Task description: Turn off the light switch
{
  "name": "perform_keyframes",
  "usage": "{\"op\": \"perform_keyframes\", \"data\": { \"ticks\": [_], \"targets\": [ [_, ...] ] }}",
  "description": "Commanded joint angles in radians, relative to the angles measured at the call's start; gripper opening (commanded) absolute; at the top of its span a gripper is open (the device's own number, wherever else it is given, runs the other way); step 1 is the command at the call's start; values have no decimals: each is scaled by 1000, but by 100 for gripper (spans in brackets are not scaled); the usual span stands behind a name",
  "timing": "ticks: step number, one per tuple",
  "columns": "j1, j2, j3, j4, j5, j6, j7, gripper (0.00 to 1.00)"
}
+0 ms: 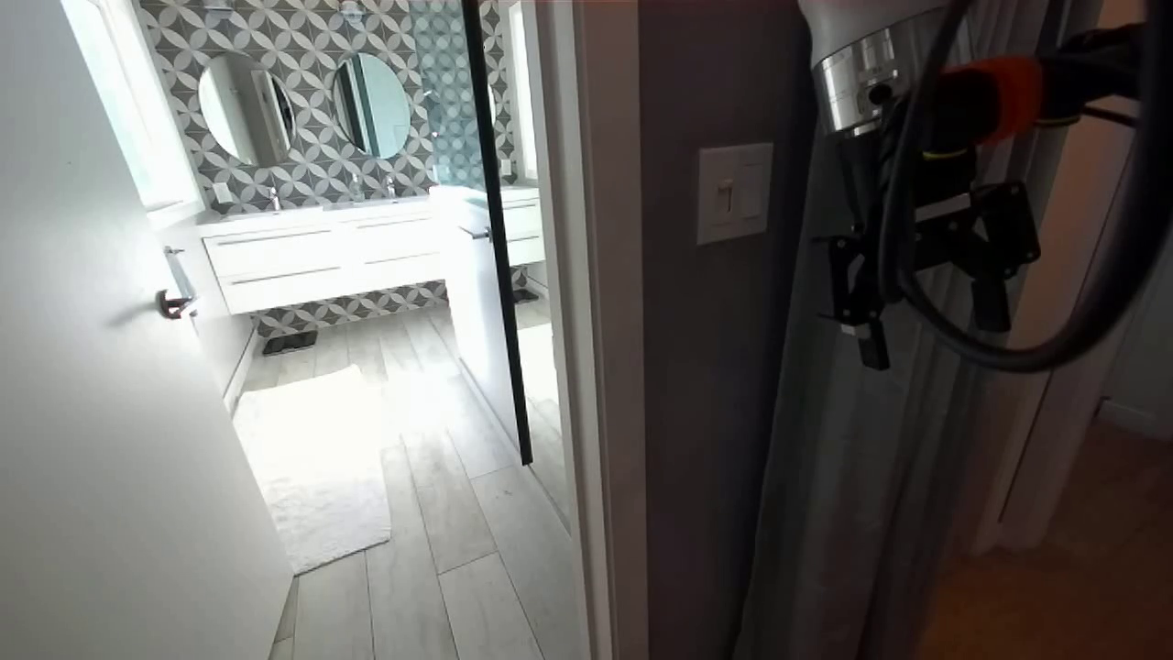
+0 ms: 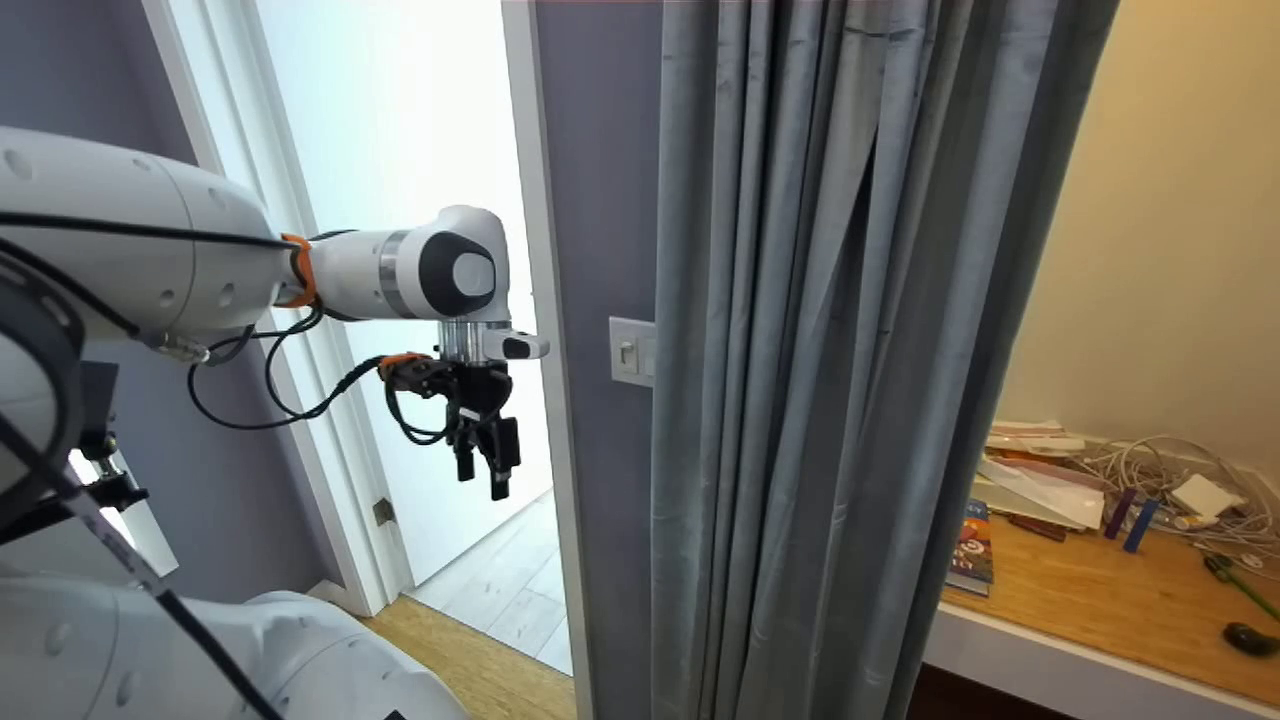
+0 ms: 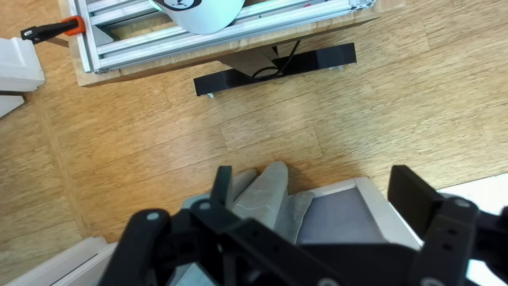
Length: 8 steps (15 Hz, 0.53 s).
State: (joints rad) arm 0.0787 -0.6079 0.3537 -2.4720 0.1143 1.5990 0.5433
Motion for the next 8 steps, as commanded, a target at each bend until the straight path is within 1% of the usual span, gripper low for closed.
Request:
{"op": "perform_keyframes", "data": {
  "ticks": [1,4,6,8],
  "targets": [
    [13,3,-11,2,-6,-2,6,100],
    [13,-12,-16,-11,2,15,9,100],
    [17,-50,-25,-45,16,72,10,100],
    [20,-87,-35,-84,29,154,12,100]
  ]
}}
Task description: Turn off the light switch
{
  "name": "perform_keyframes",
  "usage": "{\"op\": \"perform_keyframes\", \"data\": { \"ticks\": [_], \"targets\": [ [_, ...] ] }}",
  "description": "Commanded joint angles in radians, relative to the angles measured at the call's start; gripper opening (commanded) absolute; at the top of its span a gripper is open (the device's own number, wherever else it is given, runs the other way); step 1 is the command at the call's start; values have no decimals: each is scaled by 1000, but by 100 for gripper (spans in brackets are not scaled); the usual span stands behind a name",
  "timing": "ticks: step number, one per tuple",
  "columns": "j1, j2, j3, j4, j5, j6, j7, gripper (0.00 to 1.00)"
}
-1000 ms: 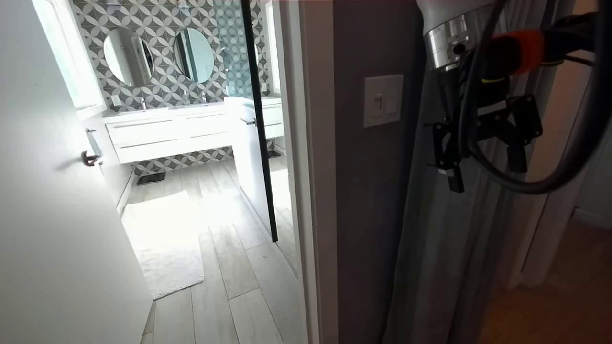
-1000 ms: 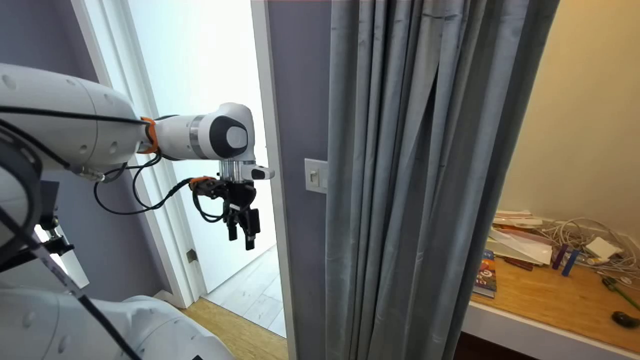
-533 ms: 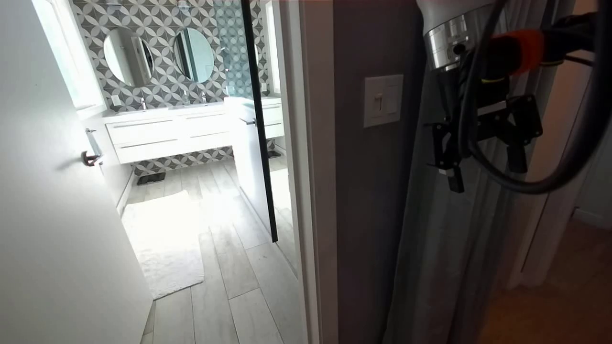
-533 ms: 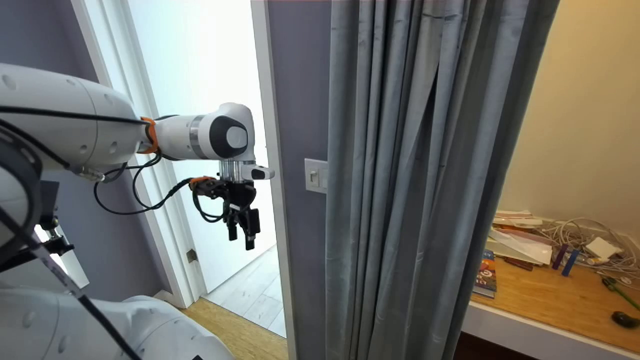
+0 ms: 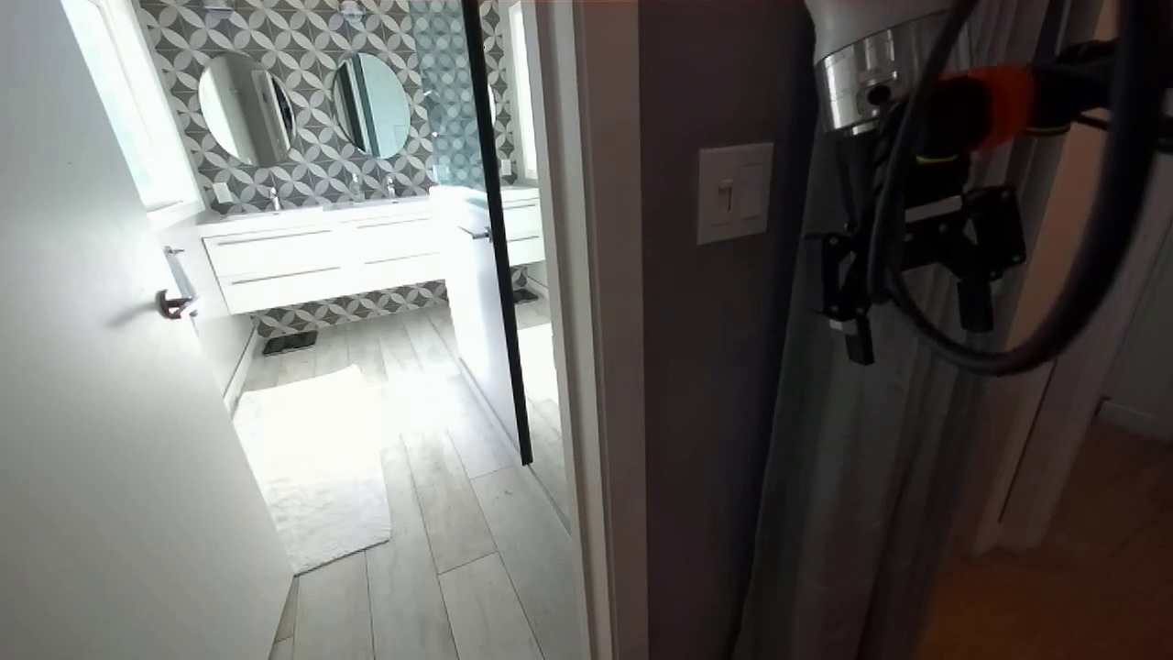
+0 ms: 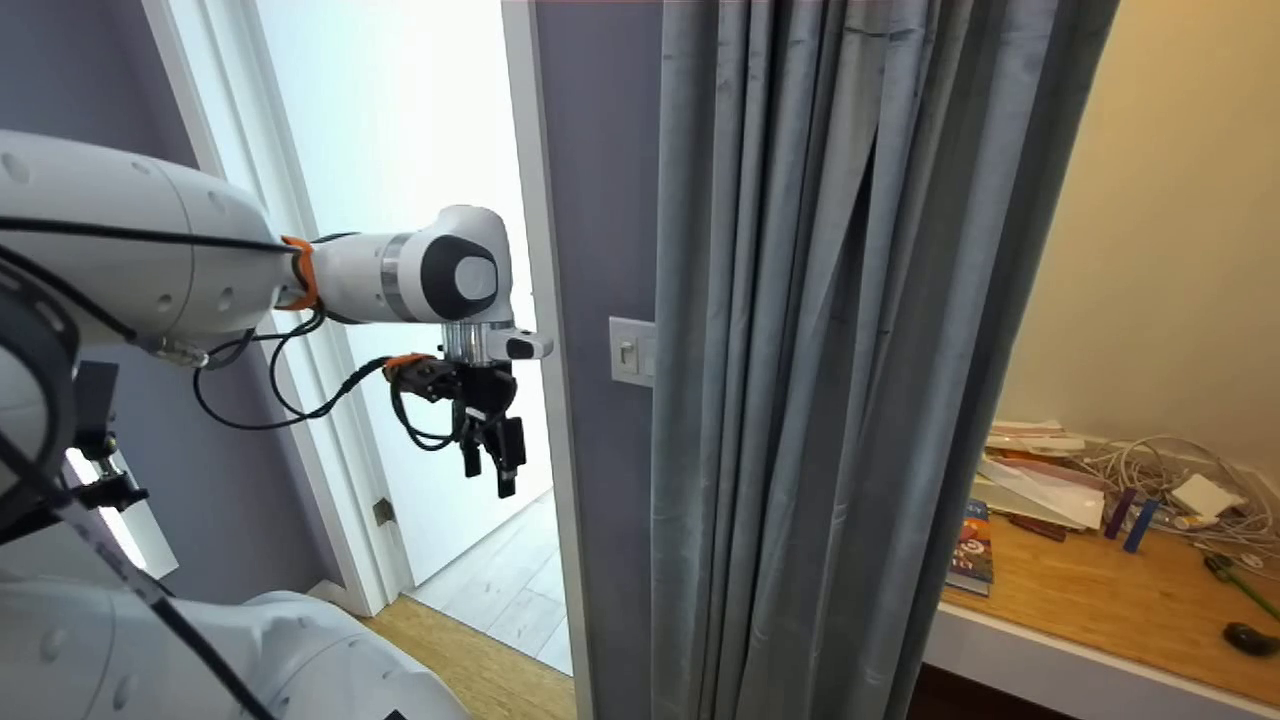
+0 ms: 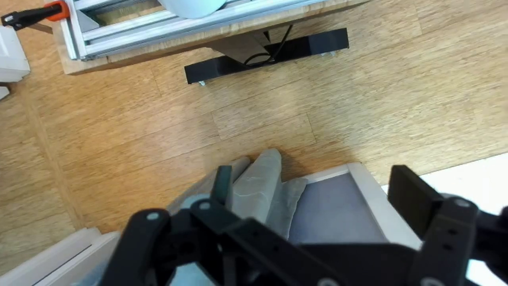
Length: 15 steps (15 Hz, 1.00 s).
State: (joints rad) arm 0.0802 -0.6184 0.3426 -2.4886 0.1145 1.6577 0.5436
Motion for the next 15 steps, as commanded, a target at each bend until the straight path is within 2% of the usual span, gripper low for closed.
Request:
{"op": "perform_keyframes", "data": {
  "ticks": [1,6,9,10,11,15],
  "targets": [
    [22,-99,-27,-93,31,151,7,100],
    [28,-189,-40,-212,58,390,7,100],
    [37,-231,-57,-269,93,477,-4,100],
    [45,-240,-70,-281,115,488,-11,100],
    [16,-182,-41,-227,67,443,-3,100],
    [24,-216,-53,-257,87,462,-6,100]
  ]
}}
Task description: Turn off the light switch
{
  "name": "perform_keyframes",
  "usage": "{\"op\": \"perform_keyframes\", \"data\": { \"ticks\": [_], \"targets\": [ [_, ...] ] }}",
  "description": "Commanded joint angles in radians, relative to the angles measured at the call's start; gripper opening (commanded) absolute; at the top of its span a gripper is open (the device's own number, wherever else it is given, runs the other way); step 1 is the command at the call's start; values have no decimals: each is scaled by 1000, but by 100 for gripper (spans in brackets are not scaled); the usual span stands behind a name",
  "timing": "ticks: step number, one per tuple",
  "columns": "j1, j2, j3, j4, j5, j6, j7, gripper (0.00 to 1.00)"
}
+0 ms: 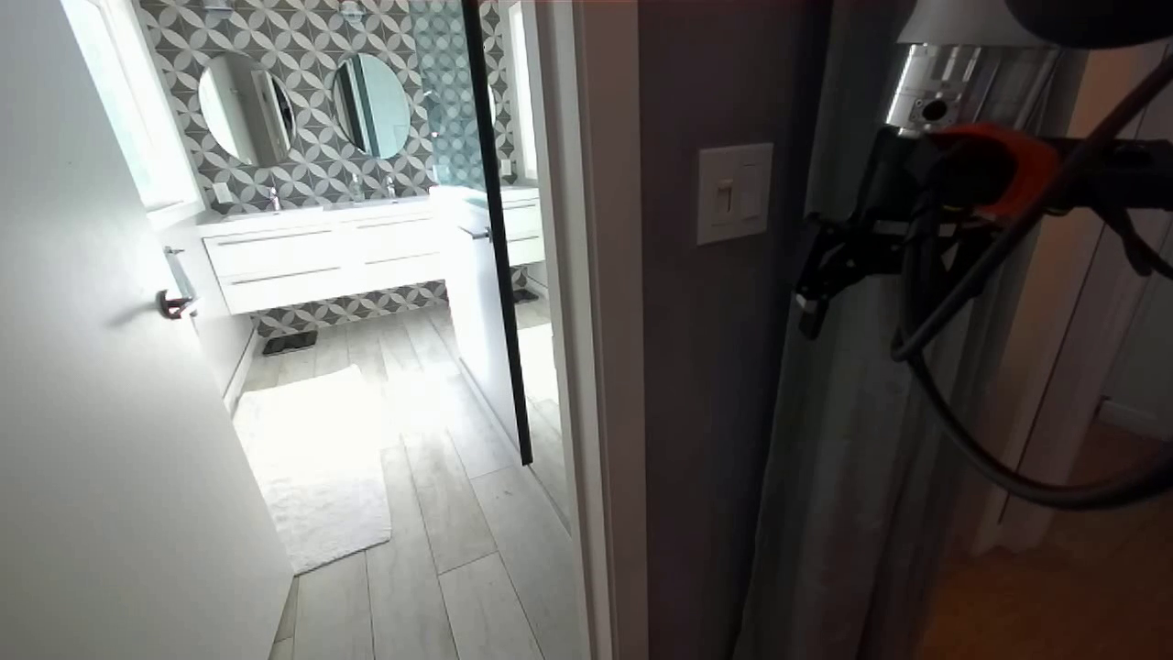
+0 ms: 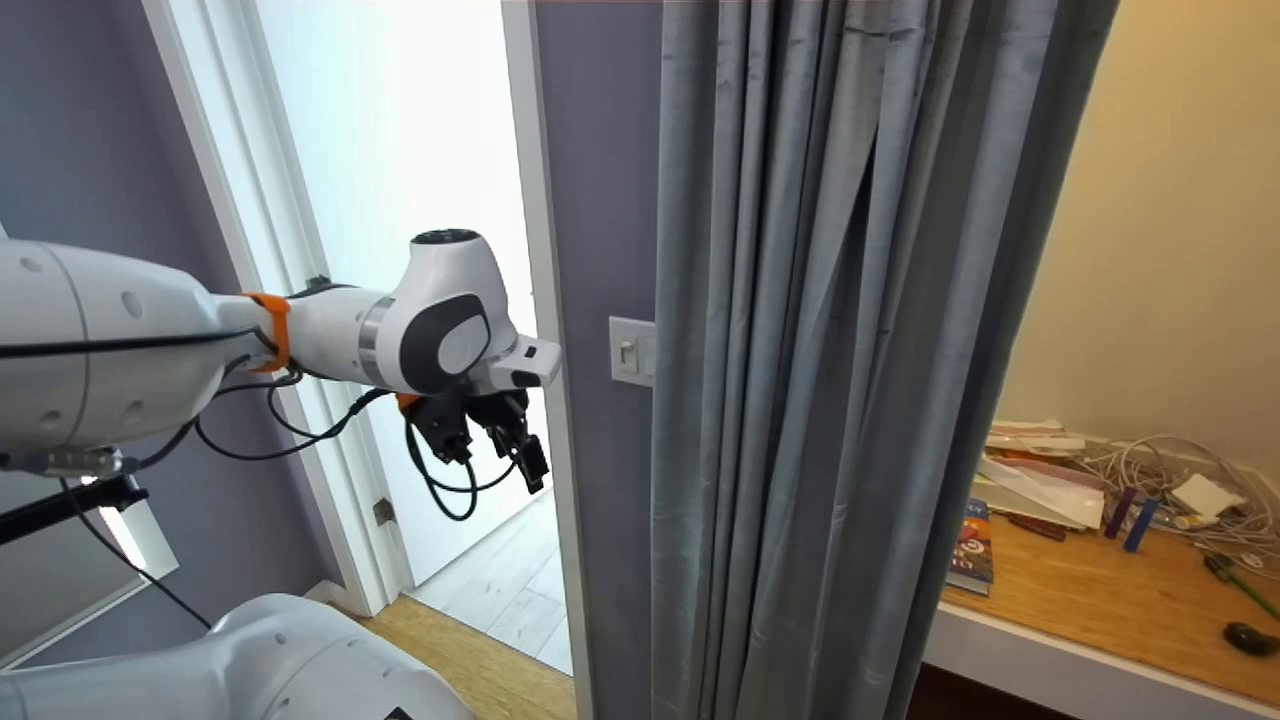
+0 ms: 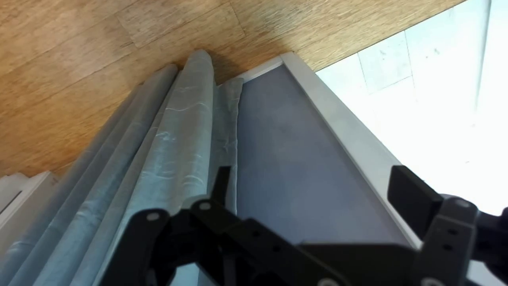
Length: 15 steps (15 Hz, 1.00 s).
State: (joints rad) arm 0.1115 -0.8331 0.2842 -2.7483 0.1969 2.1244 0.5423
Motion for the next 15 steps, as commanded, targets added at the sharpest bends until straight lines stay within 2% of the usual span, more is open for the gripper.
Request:
{"op": "perform_keyframes", "data": {
  "ticks": [1,3,7,11,15],
  "targets": [
    [-7,-3,5,2,6,-4,-5,100],
    [-7,-3,5,2,6,-4,-5,100],
    [-11,-33,-58,6,41,171,-45,100],
    [14,-35,-175,1,109,340,-126,100],
    [104,-18,-314,8,249,467,-287,100]
  ]
}}
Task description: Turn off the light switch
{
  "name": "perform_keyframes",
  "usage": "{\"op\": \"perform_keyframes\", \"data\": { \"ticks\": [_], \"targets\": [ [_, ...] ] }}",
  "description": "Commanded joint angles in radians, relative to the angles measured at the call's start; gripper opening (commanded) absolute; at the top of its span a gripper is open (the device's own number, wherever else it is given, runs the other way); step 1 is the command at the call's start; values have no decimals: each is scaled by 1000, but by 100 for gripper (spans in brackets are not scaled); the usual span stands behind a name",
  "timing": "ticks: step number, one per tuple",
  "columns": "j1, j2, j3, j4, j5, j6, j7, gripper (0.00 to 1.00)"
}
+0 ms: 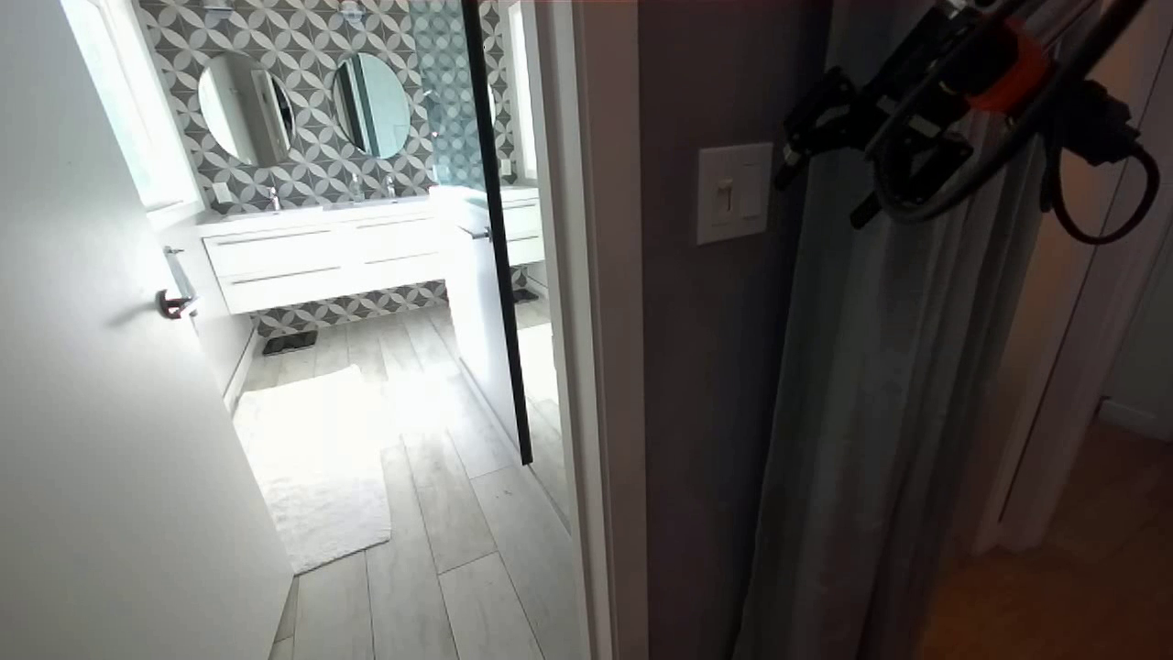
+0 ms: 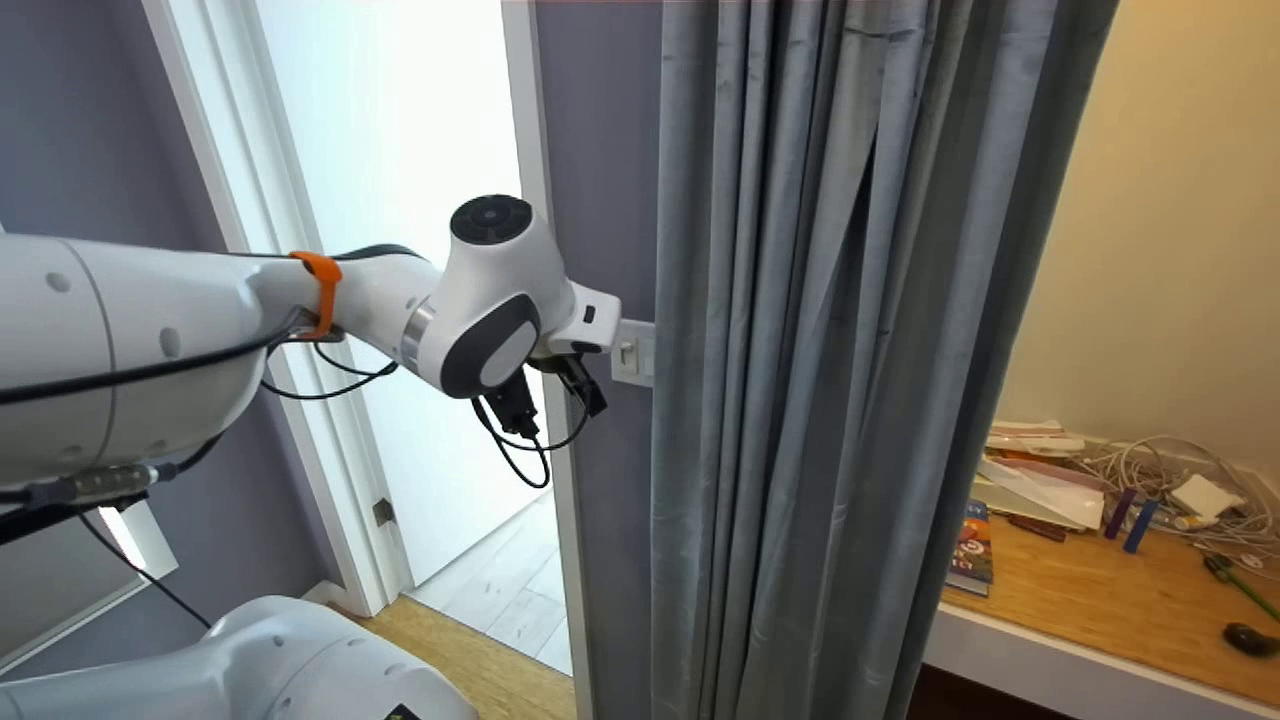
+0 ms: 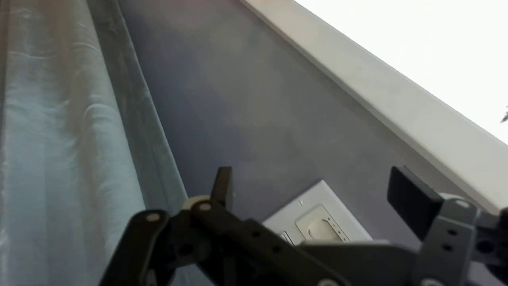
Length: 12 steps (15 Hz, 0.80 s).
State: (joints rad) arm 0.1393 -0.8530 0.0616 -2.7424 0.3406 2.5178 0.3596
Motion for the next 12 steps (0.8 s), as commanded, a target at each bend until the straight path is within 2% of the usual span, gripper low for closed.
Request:
{"op": "perform_keyframes", "data": {
  "ticks": [1,3,5,6,7,12],
  "targets": [
    [110,7,-125,2,138,114,-158,100],
    [197,9,-207,1,220,161,-255,100],
    [273,8,-276,0,297,155,-320,100],
    [186,5,-202,2,244,129,-270,100],
    [203,6,-219,2,257,128,-288,100],
    [185,7,-200,2,252,129,-284,100]
  ]
}}
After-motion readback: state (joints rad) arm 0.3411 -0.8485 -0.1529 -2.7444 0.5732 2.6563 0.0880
